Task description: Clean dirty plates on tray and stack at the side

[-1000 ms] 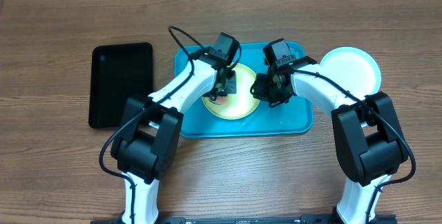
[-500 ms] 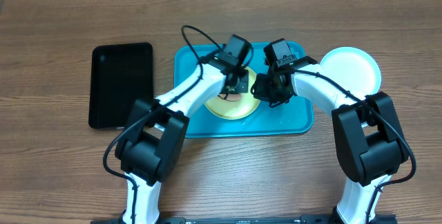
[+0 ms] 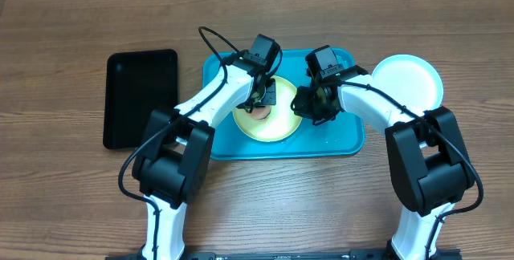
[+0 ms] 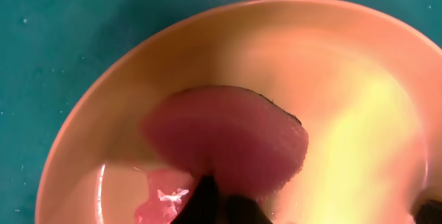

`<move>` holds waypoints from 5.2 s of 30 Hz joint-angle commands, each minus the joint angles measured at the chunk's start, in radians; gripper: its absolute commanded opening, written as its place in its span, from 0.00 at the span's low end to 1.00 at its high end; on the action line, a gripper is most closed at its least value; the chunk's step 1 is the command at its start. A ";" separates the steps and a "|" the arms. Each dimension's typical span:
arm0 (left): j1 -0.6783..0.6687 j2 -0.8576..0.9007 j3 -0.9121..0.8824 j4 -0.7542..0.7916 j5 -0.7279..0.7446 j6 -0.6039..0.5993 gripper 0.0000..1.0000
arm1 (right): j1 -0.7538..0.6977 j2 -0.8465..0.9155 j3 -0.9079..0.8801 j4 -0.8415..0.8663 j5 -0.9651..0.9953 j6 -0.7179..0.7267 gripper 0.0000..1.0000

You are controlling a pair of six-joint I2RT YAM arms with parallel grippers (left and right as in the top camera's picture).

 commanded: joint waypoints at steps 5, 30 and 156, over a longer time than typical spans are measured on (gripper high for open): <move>-0.007 0.091 -0.021 -0.063 0.339 0.195 0.04 | 0.013 0.036 -0.040 -0.011 0.024 -0.006 0.04; 0.025 0.092 0.088 -0.240 -0.306 -0.066 0.04 | 0.013 0.036 -0.041 -0.010 0.027 -0.006 0.04; 0.054 0.092 0.304 -0.352 -0.170 -0.053 0.04 | 0.013 0.036 -0.041 -0.014 0.038 -0.006 0.04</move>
